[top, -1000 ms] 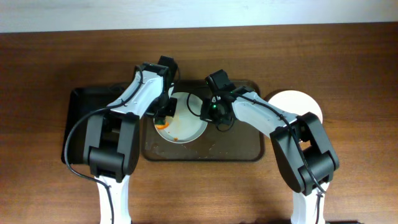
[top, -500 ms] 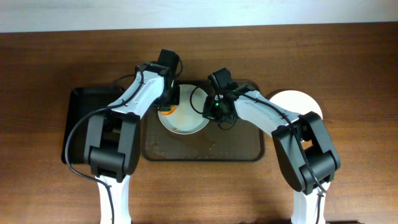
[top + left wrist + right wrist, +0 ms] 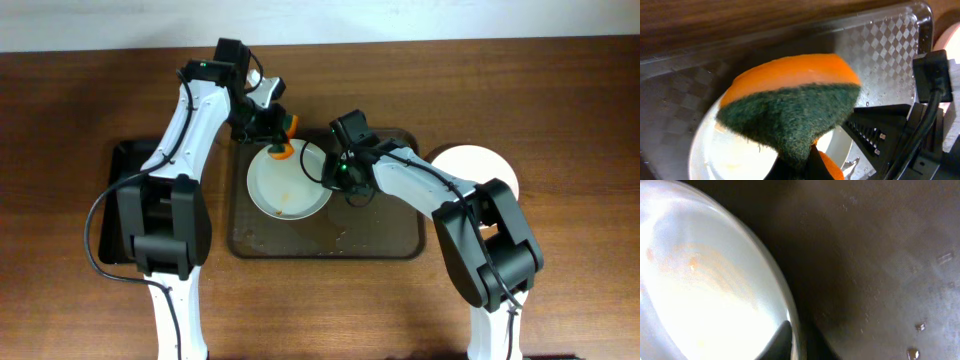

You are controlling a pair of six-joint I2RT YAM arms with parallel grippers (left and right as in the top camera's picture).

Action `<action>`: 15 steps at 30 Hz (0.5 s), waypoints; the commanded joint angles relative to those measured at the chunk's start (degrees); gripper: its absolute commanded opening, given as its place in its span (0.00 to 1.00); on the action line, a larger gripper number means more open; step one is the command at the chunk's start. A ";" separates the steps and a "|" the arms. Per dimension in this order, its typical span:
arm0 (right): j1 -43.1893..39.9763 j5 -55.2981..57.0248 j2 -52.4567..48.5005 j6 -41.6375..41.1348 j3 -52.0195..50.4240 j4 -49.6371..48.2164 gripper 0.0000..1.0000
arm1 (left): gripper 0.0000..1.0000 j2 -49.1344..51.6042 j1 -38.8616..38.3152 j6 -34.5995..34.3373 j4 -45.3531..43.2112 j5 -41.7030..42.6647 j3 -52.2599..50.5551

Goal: Clean dirty plates on tray and stack at the side
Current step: 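Scrub the last plate with the sponge in the left gripper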

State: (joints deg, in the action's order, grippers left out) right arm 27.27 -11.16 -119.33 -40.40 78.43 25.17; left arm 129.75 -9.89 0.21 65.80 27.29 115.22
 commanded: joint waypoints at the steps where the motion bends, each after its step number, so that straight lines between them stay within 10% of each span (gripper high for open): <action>1: -0.28 3.93 -2.64 1.03 -0.52 -2.14 0.22 | 0.00 -0.66 -0.07 -1.07 0.33 -6.73 1.57; 4: -0.28 2.62 -3.23 1.29 -0.52 -3.26 0.04 | 0.00 -0.66 -0.07 -1.07 0.46 -11.30 1.55; 8: -2.60 -1.29 4.31 7.93 -0.50 7.41 0.04 | 0.02 -0.66 -0.04 -1.03 0.48 -12.33 1.55; 15: 9.75 47.10 22.40 11.63 -0.50 31.26 0.04 | 0.02 -0.50 -0.04 -1.03 0.28 -12.35 1.55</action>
State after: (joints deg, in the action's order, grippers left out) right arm 31.22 14.85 -98.30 -29.39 77.87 53.58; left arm 129.78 -9.93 -0.25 66.24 15.31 115.85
